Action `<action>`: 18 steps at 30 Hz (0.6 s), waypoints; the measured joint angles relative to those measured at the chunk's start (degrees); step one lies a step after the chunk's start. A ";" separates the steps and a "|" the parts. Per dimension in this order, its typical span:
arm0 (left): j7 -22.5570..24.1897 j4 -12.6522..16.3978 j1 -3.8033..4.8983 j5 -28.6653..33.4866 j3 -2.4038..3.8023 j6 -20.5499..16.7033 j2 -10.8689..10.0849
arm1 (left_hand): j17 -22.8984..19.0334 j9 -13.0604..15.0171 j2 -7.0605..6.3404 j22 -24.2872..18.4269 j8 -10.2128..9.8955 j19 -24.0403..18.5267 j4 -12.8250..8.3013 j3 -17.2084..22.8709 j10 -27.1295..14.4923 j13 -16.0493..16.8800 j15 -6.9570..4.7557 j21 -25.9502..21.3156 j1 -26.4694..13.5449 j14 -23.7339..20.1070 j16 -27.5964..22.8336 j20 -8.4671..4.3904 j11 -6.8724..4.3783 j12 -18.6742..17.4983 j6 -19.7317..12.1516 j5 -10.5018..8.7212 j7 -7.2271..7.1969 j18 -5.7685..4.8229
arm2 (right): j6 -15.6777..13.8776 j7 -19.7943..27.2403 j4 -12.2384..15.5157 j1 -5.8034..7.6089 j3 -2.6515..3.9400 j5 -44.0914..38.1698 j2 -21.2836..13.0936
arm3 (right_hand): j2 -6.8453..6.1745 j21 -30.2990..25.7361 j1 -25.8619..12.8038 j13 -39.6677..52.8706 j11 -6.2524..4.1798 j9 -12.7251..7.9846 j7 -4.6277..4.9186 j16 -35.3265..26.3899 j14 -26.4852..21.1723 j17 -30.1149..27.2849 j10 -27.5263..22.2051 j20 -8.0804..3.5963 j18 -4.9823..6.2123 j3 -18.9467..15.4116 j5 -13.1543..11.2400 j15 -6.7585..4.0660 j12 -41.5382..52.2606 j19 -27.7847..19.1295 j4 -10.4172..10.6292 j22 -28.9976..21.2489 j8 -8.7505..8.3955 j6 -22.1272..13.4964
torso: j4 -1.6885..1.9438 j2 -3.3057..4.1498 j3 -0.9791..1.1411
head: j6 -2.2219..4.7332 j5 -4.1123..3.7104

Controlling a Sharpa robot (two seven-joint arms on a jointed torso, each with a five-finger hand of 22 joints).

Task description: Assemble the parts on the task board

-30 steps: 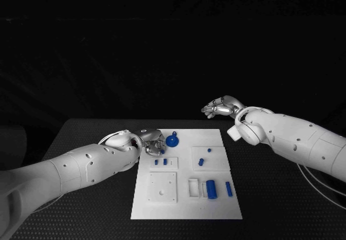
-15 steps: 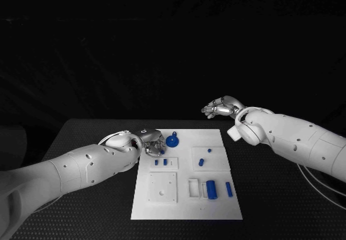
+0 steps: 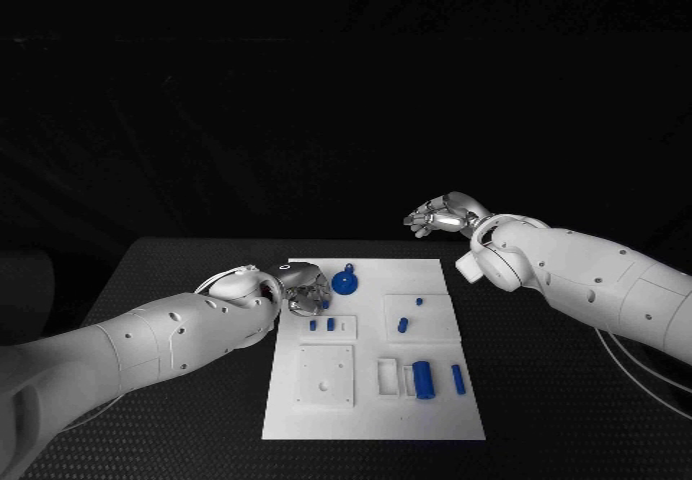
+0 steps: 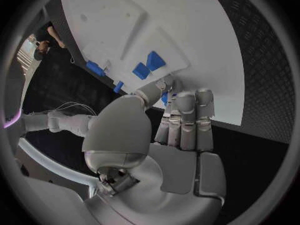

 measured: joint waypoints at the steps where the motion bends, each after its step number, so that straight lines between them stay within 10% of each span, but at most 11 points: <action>1: -0.01 0.00 0.00 0.08 0.00 0.00 -0.01 | 0.00 -0.10 -0.05 0.00 0.00 0.00 0.00 0.00 0.00 0.00 0.00 0.00 -0.05 0.00 0.00 0.00 0.00 0.00 -0.19 -0.25 0.19 0.00 | 0.00 0.00 0.00 0.00 0.00 0.00 -0.01 | 0.00 0.00 0.00 0.00 0.00 0.00 0.00 0.00 0.00 0.00 0.00 0.00 0.00 0.00 0.00 0.00 0.00 0.00 0.00 0.00 0.00 0.00 | 0.00 0.00 0.00 | -0.03 -0.02; 18: -0.20 -0.07 0.04 0.64 0.13 -0.23 -1.27 | -0.18 -0.89 -0.56 -0.01 -0.94 -0.01 0.00 0.00 0.00 0.08 0.00 0.00 0.46 0.00 0.23 0.02 -0.02 0.00 -3.02 -0.32 -0.17 0.01 | 0.10 0.00 0.22 0.00 0.00 -0.24 -0.60 | 0.55 -0.24 0.55 0.00 0.00 0.00 0.00 0.00 0.00 0.09 0.00 0.00 0.58 0.31 0.00 0.00 0.00 0.00 -0.87 0.00 0.00 0.00 | -0.07 0.00 0.02 | -0.15 -0.16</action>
